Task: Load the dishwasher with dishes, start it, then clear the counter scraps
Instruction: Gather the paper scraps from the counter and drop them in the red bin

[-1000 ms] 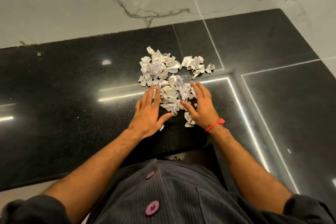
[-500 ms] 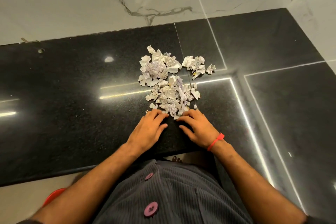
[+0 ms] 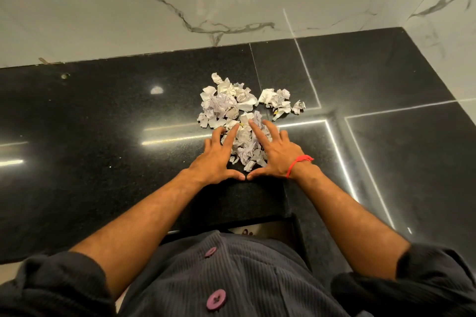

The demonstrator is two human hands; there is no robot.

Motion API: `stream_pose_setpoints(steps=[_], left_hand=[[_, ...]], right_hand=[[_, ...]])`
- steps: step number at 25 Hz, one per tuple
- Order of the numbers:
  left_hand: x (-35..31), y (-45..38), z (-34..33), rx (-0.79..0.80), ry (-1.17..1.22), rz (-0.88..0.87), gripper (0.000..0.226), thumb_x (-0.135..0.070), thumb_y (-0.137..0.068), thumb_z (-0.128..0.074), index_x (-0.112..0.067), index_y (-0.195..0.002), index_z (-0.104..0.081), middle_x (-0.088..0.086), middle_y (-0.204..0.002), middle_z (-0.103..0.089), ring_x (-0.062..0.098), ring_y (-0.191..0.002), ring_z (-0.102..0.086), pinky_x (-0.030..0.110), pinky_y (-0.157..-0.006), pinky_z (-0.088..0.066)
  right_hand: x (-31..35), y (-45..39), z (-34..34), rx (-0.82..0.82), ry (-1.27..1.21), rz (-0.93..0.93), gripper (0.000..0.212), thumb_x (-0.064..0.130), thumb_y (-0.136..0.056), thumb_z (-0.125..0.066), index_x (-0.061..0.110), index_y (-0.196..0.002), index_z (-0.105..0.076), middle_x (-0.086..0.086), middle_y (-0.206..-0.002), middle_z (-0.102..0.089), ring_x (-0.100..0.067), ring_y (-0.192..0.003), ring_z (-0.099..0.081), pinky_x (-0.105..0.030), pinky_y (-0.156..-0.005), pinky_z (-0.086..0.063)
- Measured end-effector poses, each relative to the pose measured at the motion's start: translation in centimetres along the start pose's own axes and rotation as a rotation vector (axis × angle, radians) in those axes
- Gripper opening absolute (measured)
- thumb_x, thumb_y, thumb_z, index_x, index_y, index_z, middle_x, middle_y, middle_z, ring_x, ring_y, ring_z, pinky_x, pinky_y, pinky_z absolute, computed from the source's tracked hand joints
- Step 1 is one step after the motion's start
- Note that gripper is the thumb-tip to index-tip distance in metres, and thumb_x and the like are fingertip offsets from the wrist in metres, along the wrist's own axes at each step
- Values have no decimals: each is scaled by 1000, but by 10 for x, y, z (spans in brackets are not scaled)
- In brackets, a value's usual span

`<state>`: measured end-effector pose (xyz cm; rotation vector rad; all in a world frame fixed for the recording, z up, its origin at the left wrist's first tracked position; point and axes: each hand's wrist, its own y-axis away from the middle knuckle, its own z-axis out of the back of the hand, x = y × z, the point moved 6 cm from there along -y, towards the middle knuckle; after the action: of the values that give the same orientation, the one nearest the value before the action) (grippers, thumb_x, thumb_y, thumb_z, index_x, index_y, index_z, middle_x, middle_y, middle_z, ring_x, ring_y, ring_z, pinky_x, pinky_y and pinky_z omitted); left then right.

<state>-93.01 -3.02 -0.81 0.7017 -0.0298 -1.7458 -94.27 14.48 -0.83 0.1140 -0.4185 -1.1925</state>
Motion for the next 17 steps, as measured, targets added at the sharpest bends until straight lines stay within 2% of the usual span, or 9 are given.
stream_pose_setpoints(steps=[2, 4, 7, 9, 12, 15, 17], left_hand=[[-4, -9, 1, -2, 119, 20, 136, -40, -69, -90, -40, -156, 14, 2, -157, 0, 37, -146, -19, 62, -116, -29], [-2, -15, 3, -7, 160, 44, 128, -32, -73, -89, -35, -158, 7, 4, -155, -4, 36, -146, -21, 59, -118, -28], [-1, -19, 1, 14, 146, 37, 110, -27, -80, -83, -29, -158, -5, 6, -153, -10, 35, -143, -24, 56, -118, -30], [1, -19, 3, -28, 203, 51, 88, -19, -90, -72, -26, -156, -16, 9, -149, -18, 34, -142, -29, 52, -119, -30], [2, -16, 6, -96, 314, 51, 60, -5, -97, -55, -24, -149, -30, 6, -138, -29, 28, -133, -41, 45, -117, -35], [5, -8, 9, -134, 386, 55, 59, 7, -94, -46, -23, -143, -34, 2, -130, -30, 22, -127, -42, 37, -115, -35], [12, -1, 17, -183, 436, 61, 58, 8, -94, -46, -24, -142, -34, 1, -129, -31, 17, -125, -41, 30, -112, -35]], right_hand=[[5, -13, 0, 55, 24, 20, 136, 87, -48, -70, 54, -146, 18, -3, -160, -5, -43, -140, -25, -64, -92, -49], [10, -24, 3, 66, -28, 63, 124, 78, -53, -76, 52, -148, 0, -5, -153, -16, -40, -135, -33, -61, -93, -49], [21, -34, -1, 53, -214, 168, 101, 50, -65, -86, 37, -145, -27, -10, -138, -31, -34, -124, -44, -51, -102, -46], [25, -37, -3, 21, -339, 171, 81, 31, -75, -84, 24, -143, -40, -11, -131, -38, -29, -119, -47, -44, -107, -42], [33, -40, 1, -61, -453, 189, 59, 10, -84, -74, 12, -138, -49, -13, -122, -46, -26, -114, -50, -29, -105, -37], [47, -45, 7, -101, -493, 237, 48, 4, -87, -69, 9, -132, -54, -13, -117, -51, -21, -108, -50, -27, -99, -40], [57, -49, 14, -130, -535, 291, 42, 0, -87, -67, 9, -126, -57, -11, -113, -53, -14, -102, -48, -23, -94, -41]])
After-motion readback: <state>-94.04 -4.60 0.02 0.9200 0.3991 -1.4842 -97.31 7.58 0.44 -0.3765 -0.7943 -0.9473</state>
